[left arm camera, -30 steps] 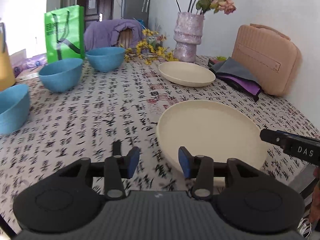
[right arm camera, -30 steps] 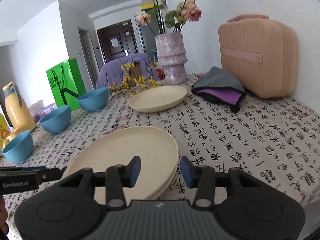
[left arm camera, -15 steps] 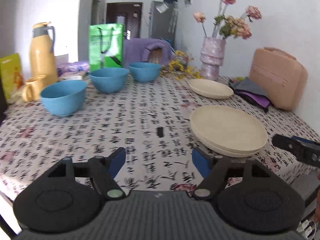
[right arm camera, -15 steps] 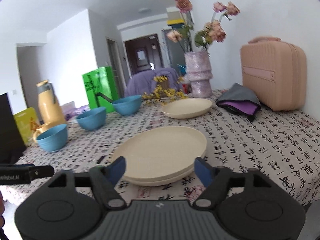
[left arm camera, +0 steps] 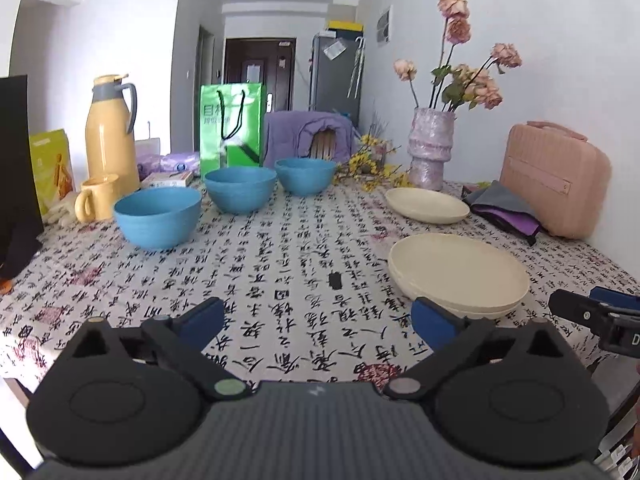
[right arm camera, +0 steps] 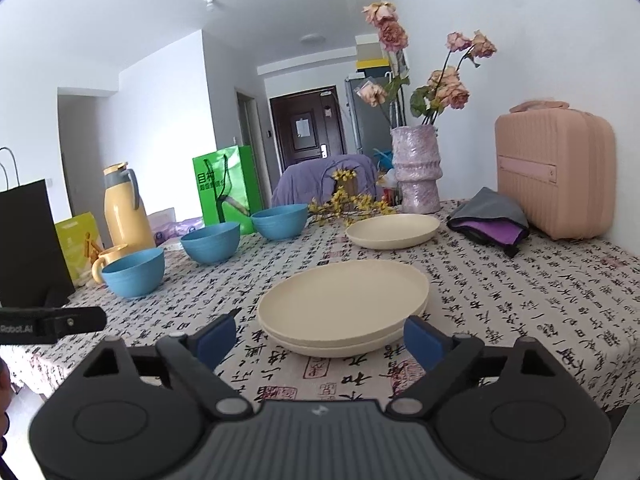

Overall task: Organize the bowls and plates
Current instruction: 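Withdraw both grippers from the stacked plates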

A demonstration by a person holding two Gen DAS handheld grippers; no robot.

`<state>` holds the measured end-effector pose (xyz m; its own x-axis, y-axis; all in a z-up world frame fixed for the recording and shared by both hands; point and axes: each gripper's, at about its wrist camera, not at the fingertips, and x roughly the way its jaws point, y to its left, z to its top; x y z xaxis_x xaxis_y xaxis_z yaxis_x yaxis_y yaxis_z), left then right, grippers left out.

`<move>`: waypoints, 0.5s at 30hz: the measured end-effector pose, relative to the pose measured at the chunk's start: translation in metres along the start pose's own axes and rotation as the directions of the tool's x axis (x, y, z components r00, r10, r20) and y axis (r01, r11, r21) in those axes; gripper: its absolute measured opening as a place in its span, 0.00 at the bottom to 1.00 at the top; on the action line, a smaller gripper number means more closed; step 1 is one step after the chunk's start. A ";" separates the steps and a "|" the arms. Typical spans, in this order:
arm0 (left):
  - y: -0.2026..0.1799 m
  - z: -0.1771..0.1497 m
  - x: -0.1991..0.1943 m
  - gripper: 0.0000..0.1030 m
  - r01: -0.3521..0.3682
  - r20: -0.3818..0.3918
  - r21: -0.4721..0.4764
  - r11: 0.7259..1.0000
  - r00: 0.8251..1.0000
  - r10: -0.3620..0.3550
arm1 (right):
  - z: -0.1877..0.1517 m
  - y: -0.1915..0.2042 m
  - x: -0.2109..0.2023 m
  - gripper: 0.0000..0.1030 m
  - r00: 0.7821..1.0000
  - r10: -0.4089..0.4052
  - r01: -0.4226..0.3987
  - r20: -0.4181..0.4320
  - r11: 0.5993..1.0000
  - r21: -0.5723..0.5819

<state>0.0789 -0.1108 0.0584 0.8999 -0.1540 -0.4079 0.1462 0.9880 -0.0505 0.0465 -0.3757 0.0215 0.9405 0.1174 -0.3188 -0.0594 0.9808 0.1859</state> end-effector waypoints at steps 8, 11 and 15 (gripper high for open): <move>-0.007 -0.001 0.011 1.00 0.011 -0.007 0.018 1.000 1.000 -0.011 | -0.001 -0.008 0.005 0.90 0.999 -0.038 0.038 0.004 0.999 0.015; -0.008 0.003 0.021 1.00 0.018 -0.016 0.021 1.000 1.000 -0.017 | 0.000 -0.011 0.009 0.90 0.999 -0.049 0.049 0.001 0.999 0.013; -0.011 0.013 0.040 1.00 0.037 -0.027 0.025 0.999 0.999 -0.036 | 0.007 -0.017 0.020 0.90 0.998 -0.065 0.065 -0.001 0.998 0.014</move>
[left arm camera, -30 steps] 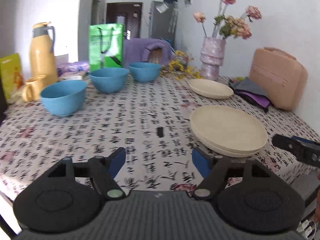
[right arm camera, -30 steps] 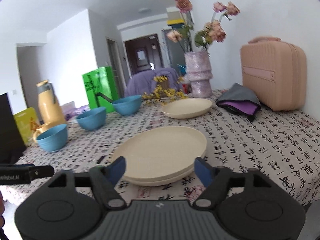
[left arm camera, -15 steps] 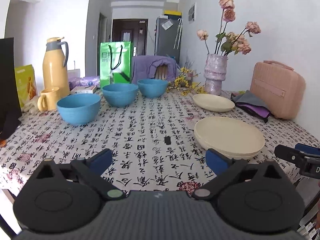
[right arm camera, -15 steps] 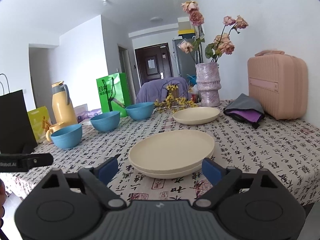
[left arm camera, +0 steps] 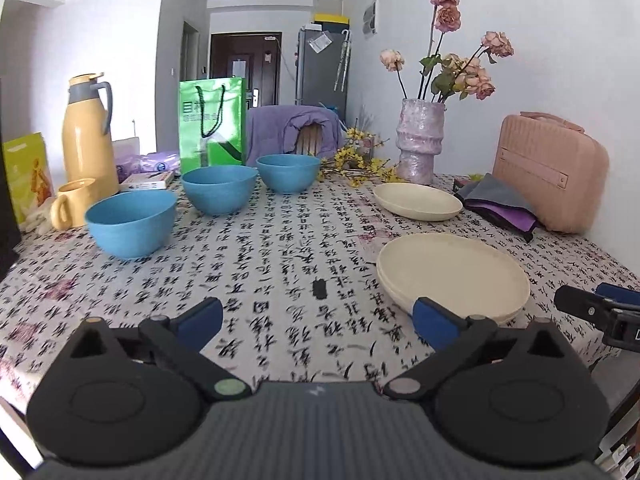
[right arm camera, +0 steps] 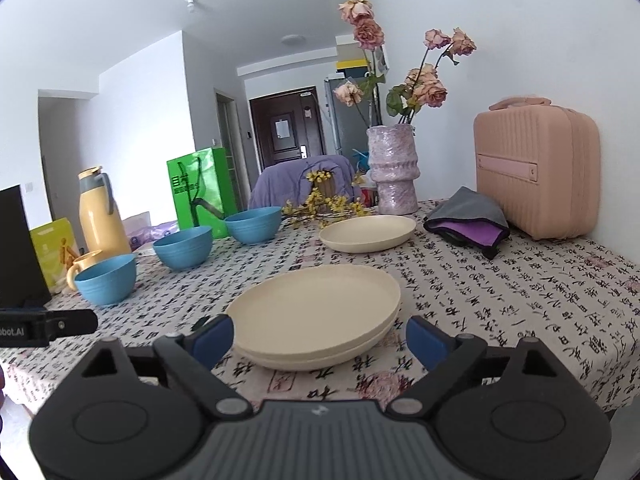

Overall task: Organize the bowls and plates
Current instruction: 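Withdraw both grippers from the stacked plates, then move both grippers toward the cream plate beside the vase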

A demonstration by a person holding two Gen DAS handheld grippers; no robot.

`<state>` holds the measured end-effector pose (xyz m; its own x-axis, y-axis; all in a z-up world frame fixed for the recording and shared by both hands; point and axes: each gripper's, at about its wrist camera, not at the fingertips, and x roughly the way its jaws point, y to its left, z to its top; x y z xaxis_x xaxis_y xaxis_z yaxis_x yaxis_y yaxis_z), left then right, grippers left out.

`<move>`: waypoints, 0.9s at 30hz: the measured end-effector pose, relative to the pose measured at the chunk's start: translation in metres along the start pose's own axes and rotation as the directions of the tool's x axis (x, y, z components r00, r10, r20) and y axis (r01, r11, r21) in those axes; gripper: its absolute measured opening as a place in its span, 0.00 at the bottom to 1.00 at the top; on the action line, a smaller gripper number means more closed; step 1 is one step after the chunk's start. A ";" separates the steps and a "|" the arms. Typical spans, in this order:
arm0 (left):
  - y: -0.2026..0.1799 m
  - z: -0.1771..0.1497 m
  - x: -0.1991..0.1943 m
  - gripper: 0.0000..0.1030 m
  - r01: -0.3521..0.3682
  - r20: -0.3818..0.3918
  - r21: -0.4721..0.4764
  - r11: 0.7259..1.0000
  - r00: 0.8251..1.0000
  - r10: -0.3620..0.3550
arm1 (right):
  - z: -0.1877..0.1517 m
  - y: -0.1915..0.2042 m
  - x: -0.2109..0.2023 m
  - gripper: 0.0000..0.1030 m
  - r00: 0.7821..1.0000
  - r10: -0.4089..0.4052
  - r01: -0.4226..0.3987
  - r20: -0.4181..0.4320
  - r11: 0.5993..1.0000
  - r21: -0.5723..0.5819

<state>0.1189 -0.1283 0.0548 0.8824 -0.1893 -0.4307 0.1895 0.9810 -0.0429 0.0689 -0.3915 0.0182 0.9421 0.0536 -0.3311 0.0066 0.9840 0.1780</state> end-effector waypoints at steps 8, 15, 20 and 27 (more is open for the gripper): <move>-0.010 0.031 0.047 1.00 0.040 -0.012 0.017 0.999 0.999 -0.040 | 0.026 -0.018 0.037 0.90 0.998 -0.053 0.054 -0.013 0.998 0.020; -0.020 0.057 0.087 1.00 0.080 -0.017 0.022 0.997 0.997 -0.080 | 0.048 -0.035 0.070 0.90 0.995 -0.094 0.095 -0.018 0.995 0.027; -0.027 0.071 0.113 1.00 0.102 -0.026 0.039 0.994 0.995 -0.101 | 0.063 -0.047 0.094 0.90 0.993 -0.116 0.117 -0.024 0.993 0.032; -0.033 0.091 0.159 1.00 0.136 -0.073 0.037 0.990 0.988 -0.133 | 0.087 -0.061 0.133 0.90 0.992 -0.123 0.123 -0.024 0.992 0.026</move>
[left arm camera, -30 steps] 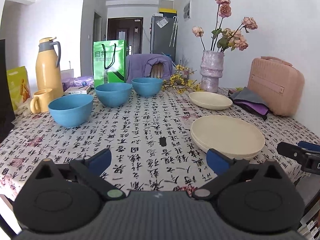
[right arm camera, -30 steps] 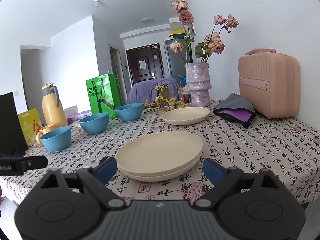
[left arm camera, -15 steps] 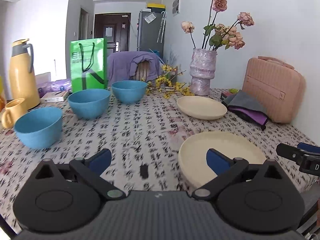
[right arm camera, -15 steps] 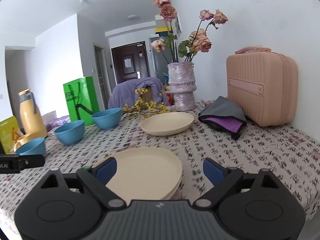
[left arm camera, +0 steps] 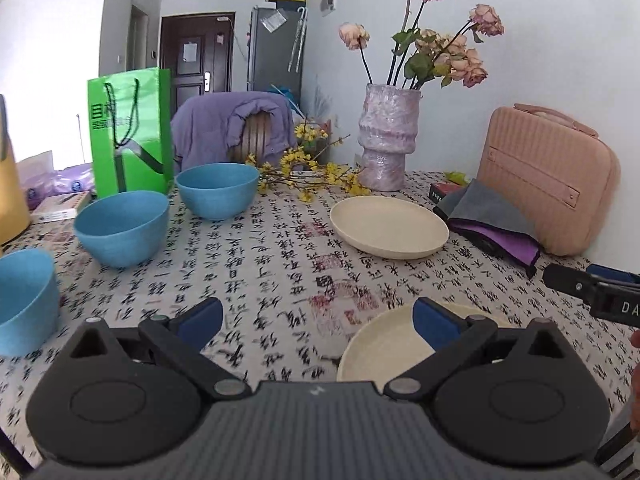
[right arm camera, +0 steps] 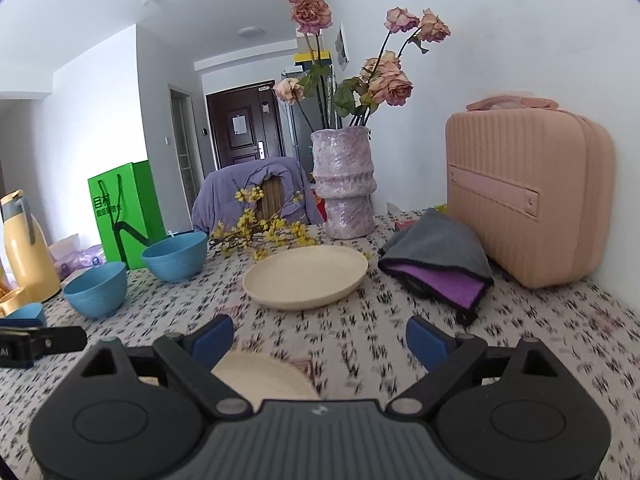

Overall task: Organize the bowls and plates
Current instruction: 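Move both grippers toward the cream plate beside the vase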

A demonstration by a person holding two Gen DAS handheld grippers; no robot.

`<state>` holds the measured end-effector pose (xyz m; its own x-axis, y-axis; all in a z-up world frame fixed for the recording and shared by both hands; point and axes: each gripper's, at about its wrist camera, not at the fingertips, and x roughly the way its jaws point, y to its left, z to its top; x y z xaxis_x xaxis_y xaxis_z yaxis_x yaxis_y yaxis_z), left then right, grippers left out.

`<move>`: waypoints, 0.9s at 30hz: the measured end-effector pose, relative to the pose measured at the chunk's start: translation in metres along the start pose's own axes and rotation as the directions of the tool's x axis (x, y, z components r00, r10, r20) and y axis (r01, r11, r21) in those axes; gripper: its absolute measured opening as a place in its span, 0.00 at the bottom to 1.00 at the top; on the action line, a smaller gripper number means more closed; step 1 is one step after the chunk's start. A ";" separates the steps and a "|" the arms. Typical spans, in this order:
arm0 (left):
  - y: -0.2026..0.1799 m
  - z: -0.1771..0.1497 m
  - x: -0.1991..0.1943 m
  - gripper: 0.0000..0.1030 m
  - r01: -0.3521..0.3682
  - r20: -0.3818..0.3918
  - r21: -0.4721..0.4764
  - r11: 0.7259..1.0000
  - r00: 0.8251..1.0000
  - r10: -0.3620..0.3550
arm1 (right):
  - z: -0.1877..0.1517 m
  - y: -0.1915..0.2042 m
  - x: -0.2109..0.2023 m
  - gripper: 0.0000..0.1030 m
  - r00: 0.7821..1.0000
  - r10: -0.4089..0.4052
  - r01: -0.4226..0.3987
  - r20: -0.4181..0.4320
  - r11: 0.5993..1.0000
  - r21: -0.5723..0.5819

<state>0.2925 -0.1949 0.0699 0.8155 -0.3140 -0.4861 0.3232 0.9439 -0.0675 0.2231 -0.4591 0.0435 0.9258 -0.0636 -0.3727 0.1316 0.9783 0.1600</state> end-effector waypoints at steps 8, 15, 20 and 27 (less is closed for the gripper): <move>0.007 0.030 0.062 1.00 0.041 -0.058 -0.048 0.998 0.997 -0.044 | 0.023 -0.017 0.056 0.90 0.999 -0.028 0.027 -0.027 1.000 -0.004; 0.011 0.058 0.110 1.00 0.067 -0.082 -0.049 0.997 0.994 -0.071 | 0.040 -0.030 0.113 0.89 0.997 -0.022 0.022 -0.072 1.000 0.003; 0.012 0.074 0.148 0.97 0.079 -0.114 -0.070 0.994 0.990 -0.087 | 0.049 -0.037 0.149 0.89 0.995 0.001 0.001 -0.104 1.000 0.021; 0.014 0.094 0.208 0.85 0.132 -0.184 -0.110 0.985 0.971 -0.151 | 0.057 -0.041 0.204 0.83 0.984 0.048 -0.043 -0.169 0.999 0.029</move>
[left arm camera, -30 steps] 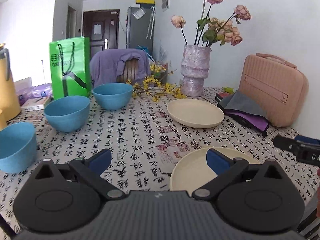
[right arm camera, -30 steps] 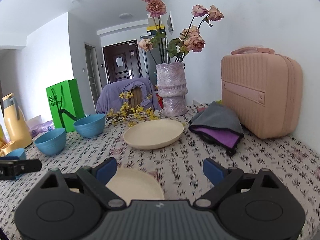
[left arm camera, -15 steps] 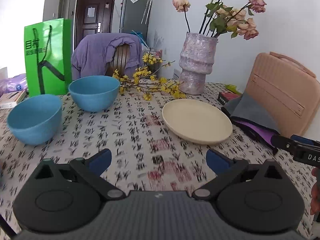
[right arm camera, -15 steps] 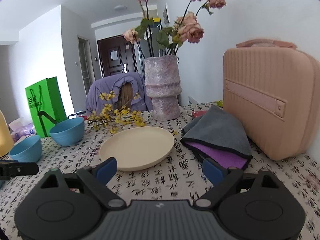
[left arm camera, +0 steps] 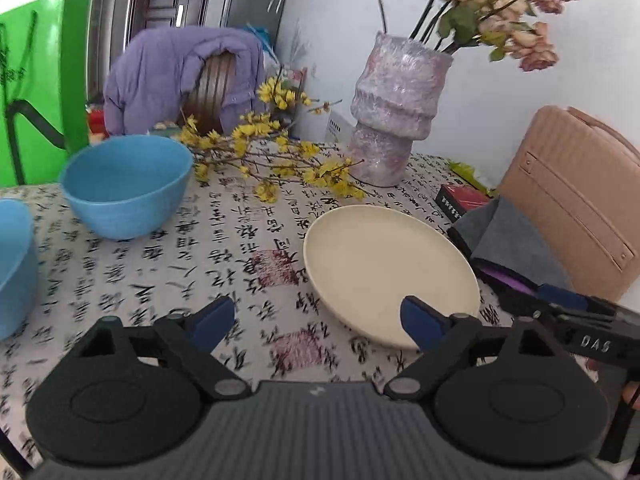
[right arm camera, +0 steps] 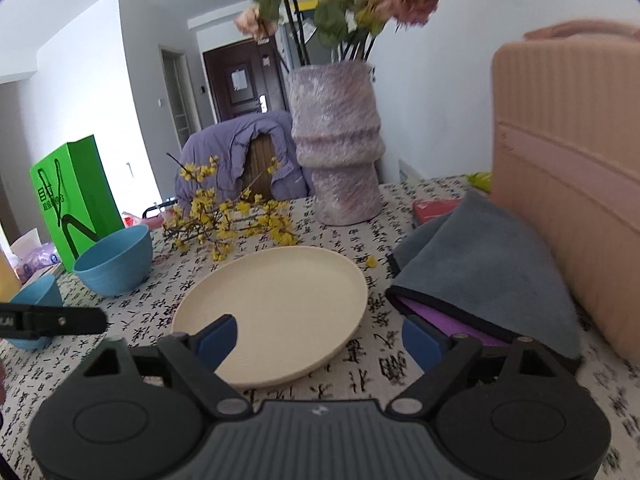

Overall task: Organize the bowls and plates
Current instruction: 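Move both grippers toward the cream plate beside the vase, then close the left gripper on the plate rim while the right gripper grips it too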

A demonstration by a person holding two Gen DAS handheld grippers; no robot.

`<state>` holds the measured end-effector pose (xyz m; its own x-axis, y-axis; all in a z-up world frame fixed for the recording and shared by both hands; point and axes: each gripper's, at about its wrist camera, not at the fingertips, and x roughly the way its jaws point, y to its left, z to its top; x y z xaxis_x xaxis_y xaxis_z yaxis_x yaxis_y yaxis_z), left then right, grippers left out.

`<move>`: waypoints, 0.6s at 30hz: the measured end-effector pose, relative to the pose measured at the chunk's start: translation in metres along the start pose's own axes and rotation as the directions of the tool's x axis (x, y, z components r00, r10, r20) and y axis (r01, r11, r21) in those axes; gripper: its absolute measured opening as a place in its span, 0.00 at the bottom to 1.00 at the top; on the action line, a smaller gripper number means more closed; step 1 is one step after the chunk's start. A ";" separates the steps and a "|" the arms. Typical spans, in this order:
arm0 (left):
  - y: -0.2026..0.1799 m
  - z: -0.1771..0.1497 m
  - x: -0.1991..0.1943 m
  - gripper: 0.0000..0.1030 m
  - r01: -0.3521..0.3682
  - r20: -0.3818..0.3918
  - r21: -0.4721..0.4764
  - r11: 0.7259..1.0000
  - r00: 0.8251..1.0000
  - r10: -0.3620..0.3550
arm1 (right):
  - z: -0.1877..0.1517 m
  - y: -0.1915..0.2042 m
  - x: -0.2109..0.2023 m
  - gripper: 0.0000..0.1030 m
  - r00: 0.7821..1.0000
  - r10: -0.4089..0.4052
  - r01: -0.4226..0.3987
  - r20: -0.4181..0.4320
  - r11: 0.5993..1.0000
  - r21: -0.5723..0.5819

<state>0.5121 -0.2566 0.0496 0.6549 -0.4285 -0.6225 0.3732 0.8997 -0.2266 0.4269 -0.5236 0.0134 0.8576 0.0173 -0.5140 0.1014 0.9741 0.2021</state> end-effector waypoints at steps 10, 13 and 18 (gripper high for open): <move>0.017 0.024 0.078 0.49 0.032 -0.036 -0.069 0.997 0.999 -0.035 | 0.014 -0.019 0.074 0.40 0.999 0.008 -0.007 -0.031 1.000 0.027; 0.021 0.021 0.092 0.42 0.055 -0.035 -0.085 0.995 0.998 -0.058 | 0.014 -0.021 0.084 0.38 0.999 0.007 -0.007 -0.038 1.000 0.015; 0.017 0.010 0.109 0.25 0.066 -0.077 -0.059 0.996 0.995 -0.070 | 0.009 -0.020 0.084 0.37 1.000 0.009 -0.010 -0.014 1.000 -0.010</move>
<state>0.5966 -0.2892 -0.0150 0.5745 -0.4826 -0.6610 0.3759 0.8730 -0.3107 0.5014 -0.5441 -0.0259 0.8514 0.0297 -0.5237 0.0881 0.9761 0.1986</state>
